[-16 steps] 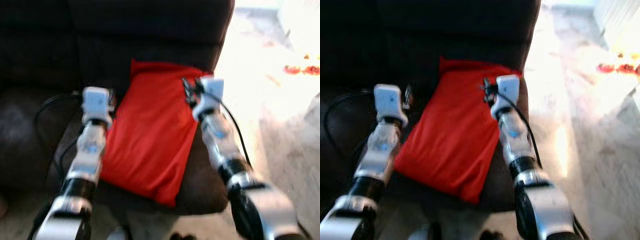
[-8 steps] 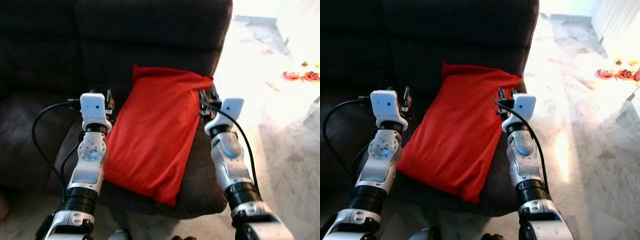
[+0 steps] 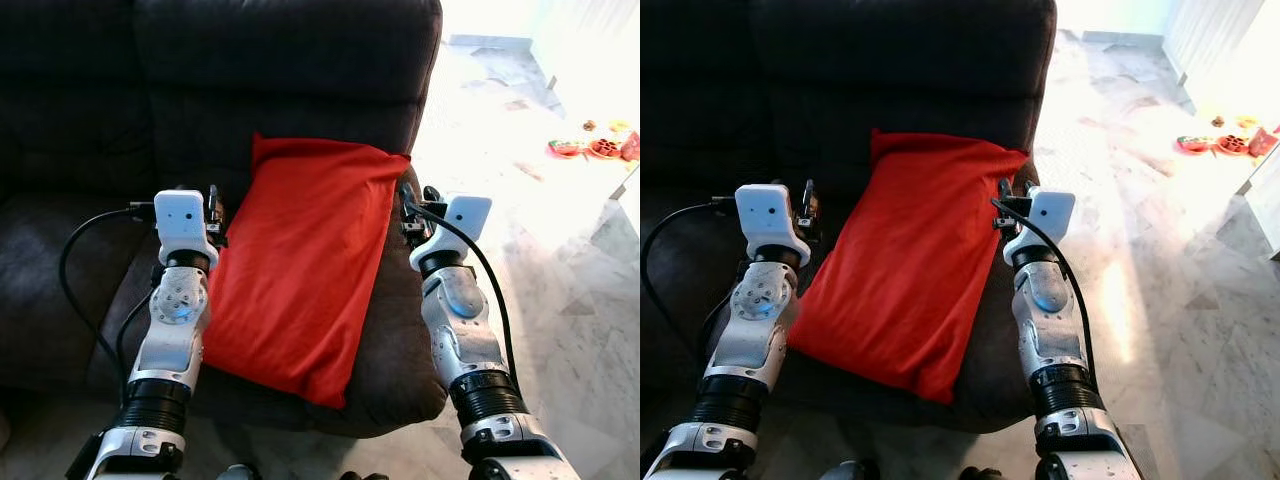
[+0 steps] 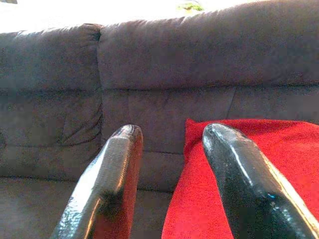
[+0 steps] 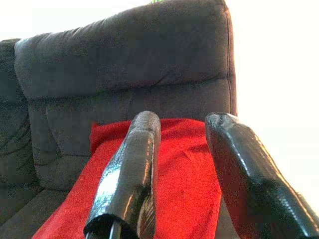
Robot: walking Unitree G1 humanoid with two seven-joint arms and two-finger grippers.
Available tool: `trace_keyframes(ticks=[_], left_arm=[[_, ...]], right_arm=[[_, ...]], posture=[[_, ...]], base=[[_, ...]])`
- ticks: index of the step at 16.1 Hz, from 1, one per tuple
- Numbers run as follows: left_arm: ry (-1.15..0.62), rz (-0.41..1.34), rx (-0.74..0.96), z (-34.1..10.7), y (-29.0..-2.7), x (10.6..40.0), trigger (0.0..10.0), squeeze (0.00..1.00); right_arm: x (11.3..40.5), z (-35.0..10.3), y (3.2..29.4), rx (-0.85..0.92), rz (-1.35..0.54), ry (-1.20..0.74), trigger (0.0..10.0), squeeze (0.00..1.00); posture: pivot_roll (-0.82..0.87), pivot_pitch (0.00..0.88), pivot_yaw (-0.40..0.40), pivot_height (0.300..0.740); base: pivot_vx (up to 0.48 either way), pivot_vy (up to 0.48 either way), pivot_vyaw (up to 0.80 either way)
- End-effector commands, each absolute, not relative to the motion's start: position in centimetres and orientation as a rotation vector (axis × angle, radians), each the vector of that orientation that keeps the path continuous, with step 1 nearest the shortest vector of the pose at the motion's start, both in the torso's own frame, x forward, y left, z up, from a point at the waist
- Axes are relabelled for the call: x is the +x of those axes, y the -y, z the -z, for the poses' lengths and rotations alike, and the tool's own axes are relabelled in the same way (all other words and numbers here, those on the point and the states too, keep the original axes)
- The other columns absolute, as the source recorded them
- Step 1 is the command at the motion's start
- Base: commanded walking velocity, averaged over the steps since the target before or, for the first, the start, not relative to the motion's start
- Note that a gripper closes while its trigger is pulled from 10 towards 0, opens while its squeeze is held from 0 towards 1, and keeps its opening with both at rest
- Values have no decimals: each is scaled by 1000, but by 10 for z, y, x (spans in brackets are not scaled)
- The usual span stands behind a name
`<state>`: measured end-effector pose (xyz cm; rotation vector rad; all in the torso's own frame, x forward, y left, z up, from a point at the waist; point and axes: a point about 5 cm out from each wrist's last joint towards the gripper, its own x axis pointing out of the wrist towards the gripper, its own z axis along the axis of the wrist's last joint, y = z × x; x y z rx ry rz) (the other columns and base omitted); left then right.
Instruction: Move the pillow to the sofa from floor
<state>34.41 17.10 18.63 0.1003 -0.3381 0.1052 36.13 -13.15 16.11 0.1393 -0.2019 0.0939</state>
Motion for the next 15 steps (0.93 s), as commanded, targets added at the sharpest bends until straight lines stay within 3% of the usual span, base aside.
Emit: trace_keyframes(ticks=[1, 4, 13, 15], left_arm=[[336, -105, 105, -187, -172, 342, 10000, 0], [329, -105, 104, -187, -173, 342, 10000, 0], [317, -96, 110, -188, -172, 342, 10000, 0], [313, -88, 113, -188, -171, 342, 10000, 0]], right_arm=[[360, -163, 132, 153, -89, 203, 10000, 0], [361, -164, 132, 174, -94, 194, 10000, 0], [359, -165, 129, 178, -96, 186, 10000, 0], [359, -163, 129, 175, -92, 178, 10000, 0]], posture=[[101, 134, -24, 740], [100, 135, -24, 740], [107, 140, -16, 740], [107, 140, -13, 740]], base=[[0, 240, 0], [0, 336, -521], [0, 351, 0], [0, 0, 0]])
